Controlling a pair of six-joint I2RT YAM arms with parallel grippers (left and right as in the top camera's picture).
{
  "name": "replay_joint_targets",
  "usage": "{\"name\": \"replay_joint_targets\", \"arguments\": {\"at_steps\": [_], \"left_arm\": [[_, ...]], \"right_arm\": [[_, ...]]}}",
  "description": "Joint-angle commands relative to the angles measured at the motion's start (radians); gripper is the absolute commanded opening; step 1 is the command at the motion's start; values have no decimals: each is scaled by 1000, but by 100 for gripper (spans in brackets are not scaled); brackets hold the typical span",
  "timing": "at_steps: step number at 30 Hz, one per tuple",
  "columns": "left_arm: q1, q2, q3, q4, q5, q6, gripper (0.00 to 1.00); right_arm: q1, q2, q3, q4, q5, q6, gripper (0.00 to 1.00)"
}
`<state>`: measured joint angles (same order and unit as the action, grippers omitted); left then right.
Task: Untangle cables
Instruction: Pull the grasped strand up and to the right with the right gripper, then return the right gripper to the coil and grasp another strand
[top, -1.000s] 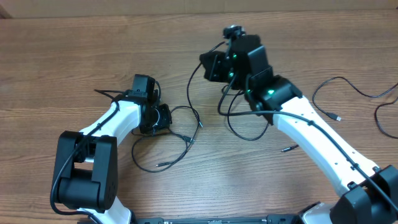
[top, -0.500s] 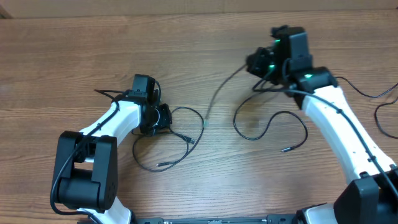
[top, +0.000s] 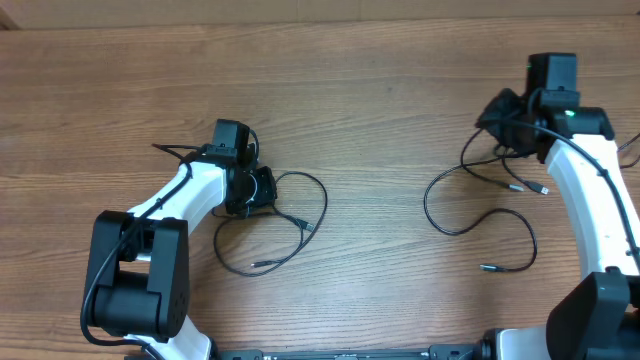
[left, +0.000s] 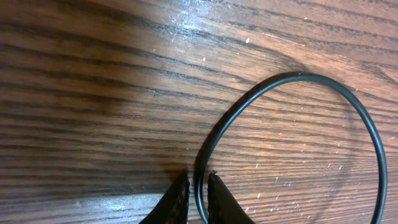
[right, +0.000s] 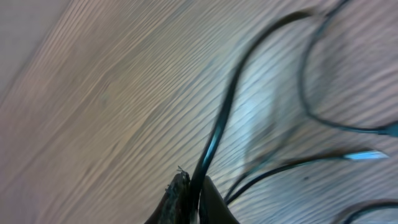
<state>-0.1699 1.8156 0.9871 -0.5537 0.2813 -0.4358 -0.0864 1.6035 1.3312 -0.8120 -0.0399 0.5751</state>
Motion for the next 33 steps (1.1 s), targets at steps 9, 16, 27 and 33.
{"name": "replay_joint_targets", "arguments": {"at_steps": [9, 16, 27, 33], "left_arm": [[-7, 93, -76, -20, -82, 13, 21], [4, 93, 44, -126, -42, 14, 4], [12, 93, 193, -232, 60, 34, 7], [50, 93, 290, -423, 59, 43, 24]], "right_arm": [[-8, -14, 3, -38, -69, -9, 78], [65, 25, 3, -80, -173, -85, 64], [297, 135, 3, -106, -236, -95, 54], [451, 219, 3, -126, -262, -113, 58]]}}
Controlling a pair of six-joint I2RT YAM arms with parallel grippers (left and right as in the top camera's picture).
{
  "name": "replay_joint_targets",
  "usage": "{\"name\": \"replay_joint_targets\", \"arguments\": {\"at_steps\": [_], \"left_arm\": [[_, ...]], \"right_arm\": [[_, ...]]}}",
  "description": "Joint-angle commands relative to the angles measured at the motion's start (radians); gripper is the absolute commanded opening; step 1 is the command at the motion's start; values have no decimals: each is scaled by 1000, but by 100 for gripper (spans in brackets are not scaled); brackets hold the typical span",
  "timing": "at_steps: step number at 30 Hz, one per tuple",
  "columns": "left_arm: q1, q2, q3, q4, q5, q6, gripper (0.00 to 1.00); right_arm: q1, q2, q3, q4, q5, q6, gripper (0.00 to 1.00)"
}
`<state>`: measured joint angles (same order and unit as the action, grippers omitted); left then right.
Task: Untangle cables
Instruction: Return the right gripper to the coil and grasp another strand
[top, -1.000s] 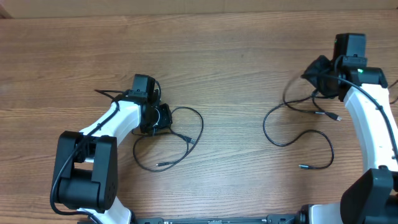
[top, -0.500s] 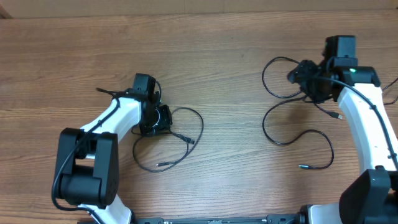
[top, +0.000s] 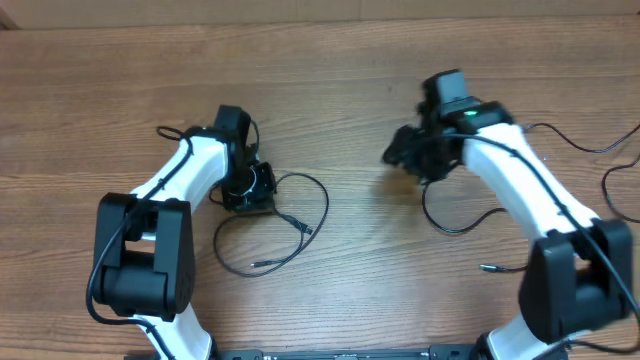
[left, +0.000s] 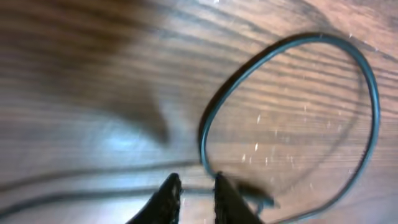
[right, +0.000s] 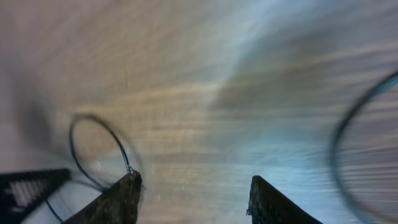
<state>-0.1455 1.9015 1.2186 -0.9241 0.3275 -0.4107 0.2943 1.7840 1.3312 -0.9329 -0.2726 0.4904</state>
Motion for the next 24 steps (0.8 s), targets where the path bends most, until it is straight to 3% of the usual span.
{"name": "replay_joint_targets", "arguments": {"at_steps": [1, 6, 11, 18, 20, 24], "left_arm": [[31, 7, 68, -83, 13, 18, 26], [47, 8, 72, -212, -95, 18, 33], [47, 8, 64, -254, -186, 18, 56], [48, 8, 59, -254, -200, 13, 63], [48, 8, 59, -257, -237, 13, 66], [77, 8, 59, -257, -272, 3, 68]], "right_arm": [[87, 46, 3, -5, -37, -36, 60], [207, 77, 3, 5, -71, -82, 65], [314, 77, 3, 39, -70, -235, 72], [388, 78, 3, 93, -55, -168, 71], [412, 78, 3, 117, -71, -265, 65], [467, 78, 3, 158, -33, -428, 65]]}}
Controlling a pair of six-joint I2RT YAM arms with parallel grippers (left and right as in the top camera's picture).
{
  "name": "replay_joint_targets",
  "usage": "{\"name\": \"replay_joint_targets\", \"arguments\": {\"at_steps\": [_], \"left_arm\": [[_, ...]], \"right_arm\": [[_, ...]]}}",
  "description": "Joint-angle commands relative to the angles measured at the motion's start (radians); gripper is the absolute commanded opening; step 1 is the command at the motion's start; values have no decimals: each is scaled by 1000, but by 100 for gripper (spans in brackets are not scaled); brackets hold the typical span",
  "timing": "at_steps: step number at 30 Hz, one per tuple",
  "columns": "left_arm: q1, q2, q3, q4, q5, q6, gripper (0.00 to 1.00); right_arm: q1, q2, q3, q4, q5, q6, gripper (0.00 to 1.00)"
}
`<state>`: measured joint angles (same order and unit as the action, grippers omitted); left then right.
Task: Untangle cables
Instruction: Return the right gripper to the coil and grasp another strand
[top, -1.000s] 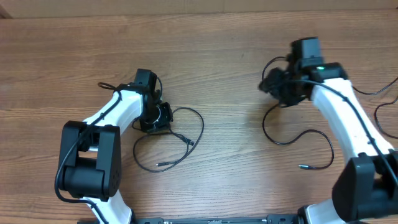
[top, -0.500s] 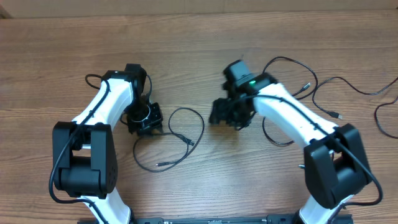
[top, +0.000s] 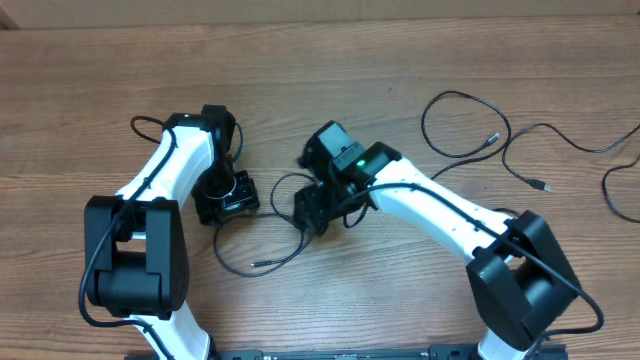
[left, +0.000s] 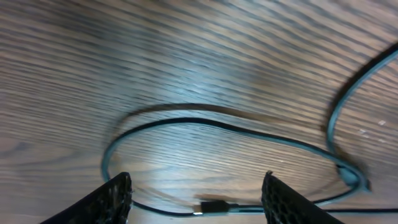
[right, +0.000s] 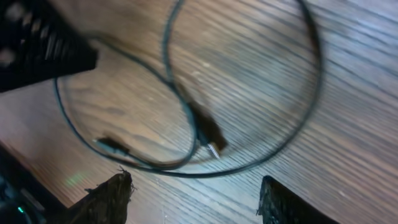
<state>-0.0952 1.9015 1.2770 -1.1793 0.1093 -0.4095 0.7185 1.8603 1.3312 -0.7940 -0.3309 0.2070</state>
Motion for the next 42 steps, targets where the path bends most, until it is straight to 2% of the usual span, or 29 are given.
{"name": "replay_joint_targets", "arguments": {"at_steps": [1, 4, 9, 18, 24, 31, 36, 37, 39, 40, 42], "left_arm": [[40, 8, 0, -3, -53, 2, 69], [93, 8, 0, -7, -48, 2, 69], [166, 8, 0, -22, -47, 6, 99], [177, 8, 0, 98, -46, 5, 100], [177, 8, 0, 221, -46, 5, 100], [175, 8, 0, 319, -47, 5, 99], [175, 8, 0, 332, -47, 5, 100], [175, 8, 0, 332, -46, 5, 100], [174, 8, 0, 332, -46, 5, 99], [174, 8, 0, 332, -46, 5, 100], [174, 8, 0, 332, -46, 5, 100]], "right_arm": [[58, 2, 3, 31, 60, -170, 65], [99, 2, 3, 80, 161, -213, 65], [163, 6, 3, 197, 257, -243, 63], [174, 86, 3, 255, 259, -243, 66], [174, 146, 3, 308, 259, -242, 60], [174, 208, 3, 324, 260, -242, 50], [174, 229, 3, 341, 263, -242, 38], [174, 229, 3, 342, 263, -242, 34], [174, 229, 3, 347, 263, -242, 10], [172, 229, 3, 348, 263, -242, 4], [171, 229, 3, 343, 263, -241, 4]]}}
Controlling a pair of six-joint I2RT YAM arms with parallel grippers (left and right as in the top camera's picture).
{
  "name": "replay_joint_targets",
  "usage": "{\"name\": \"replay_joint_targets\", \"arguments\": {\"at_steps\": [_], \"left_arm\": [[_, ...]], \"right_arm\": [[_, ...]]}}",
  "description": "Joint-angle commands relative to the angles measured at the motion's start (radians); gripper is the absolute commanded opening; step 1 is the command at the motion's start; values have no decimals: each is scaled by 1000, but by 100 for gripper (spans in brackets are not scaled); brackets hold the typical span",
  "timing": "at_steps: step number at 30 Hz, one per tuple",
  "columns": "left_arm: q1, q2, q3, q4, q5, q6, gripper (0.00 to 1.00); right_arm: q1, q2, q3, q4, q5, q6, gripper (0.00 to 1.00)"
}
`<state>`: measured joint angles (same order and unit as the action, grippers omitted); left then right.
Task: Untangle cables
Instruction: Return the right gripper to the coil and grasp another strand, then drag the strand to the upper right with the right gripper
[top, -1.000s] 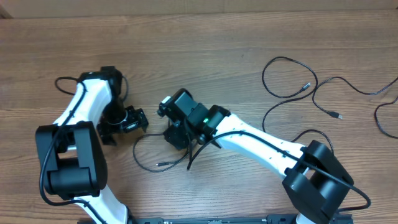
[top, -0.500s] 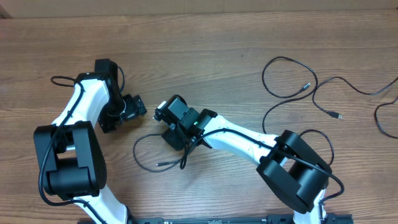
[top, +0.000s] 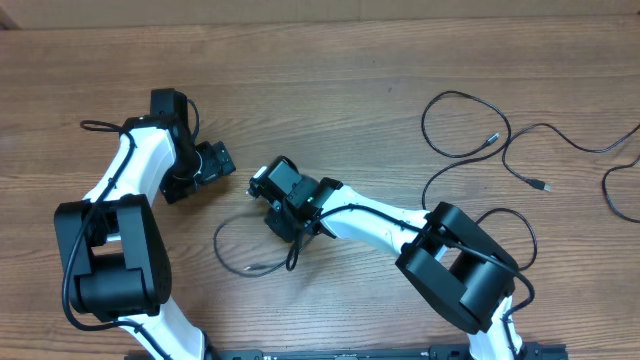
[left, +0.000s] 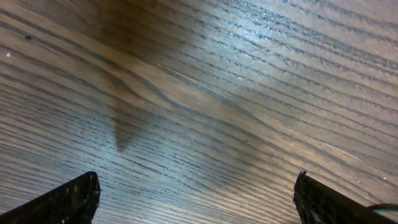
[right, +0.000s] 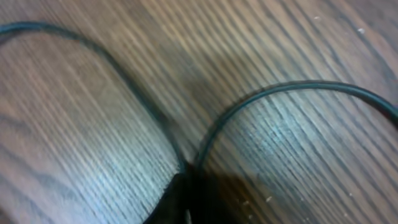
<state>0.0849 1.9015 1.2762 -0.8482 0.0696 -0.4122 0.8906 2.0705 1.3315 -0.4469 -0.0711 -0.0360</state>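
A thin black cable (top: 232, 262) lies looped on the wooden table left of centre. My right gripper (top: 286, 222) is down on it and shut on the cable. In the right wrist view two strands of the cable (right: 292, 88) run into the closed fingers (right: 186, 200). My left gripper (top: 212, 160) stands wide open up and to the left of that loop, apart from it. The left wrist view shows only bare wood between its fingertips (left: 69, 200).
Separated black cables lie at the right: a loop (top: 452, 128) at the back, a long strand (top: 560, 137) toward the right edge, and another cable (top: 505, 215) partly under my right arm. The table's far edge (top: 320, 22) runs along the top.
My right gripper has moved left along the cable and shut on it. My left gripper has moved up and left, away from the loop, and opened wider.
First each gripper was shut on a cable, left near centre, right at the far right. Then the right was open at mid-table, its cable left behind. Then both were open at the left cable. Now the right holds that cable and the left stands apart.
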Motion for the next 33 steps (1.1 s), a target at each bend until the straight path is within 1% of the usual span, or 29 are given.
{"name": "replay_joint_targets", "arguments": {"at_steps": [1, 4, 8, 13, 17, 19, 21, 23, 29, 32, 33], "left_arm": [[-6, 8, 1, 0, -6, 8, 100], [-6, 8, 1, 0, -7, 8, 99], [-6, 8, 1, 0, -6, 8, 100], [-6, 8, 1, 0, -6, 8, 99], [-6, 8, 1, 0, -7, 8, 100], [-6, 8, 1, 0, -6, 8, 100], [-6, 8, 1, 0, -6, 8, 100], [-6, 8, 1, 0, -6, 8, 100], [-6, 8, 1, 0, -6, 8, 100], [-6, 8, 1, 0, -7, 8, 100], [-6, 8, 1, 0, -6, 8, 100]], "right_arm": [[-2, 19, 3, -7, 3, 1, 4], [-2, 1, 10, -23, 4, 1, 4], [-3, -132, 60, -156, 3, 1, 4], [-8, -301, 61, -186, 18, 1, 4], [-27, -427, 61, -233, 122, 1, 4], [-52, -483, 61, -271, 224, 1, 4], [-79, -505, 61, -298, 295, 1, 4], [-114, -511, 61, -324, 316, 2, 4], [-220, -508, 57, -389, 207, 10, 4], [-271, -507, 47, -390, 208, 75, 4], [-310, -507, 42, -389, 208, 99, 4]]}}
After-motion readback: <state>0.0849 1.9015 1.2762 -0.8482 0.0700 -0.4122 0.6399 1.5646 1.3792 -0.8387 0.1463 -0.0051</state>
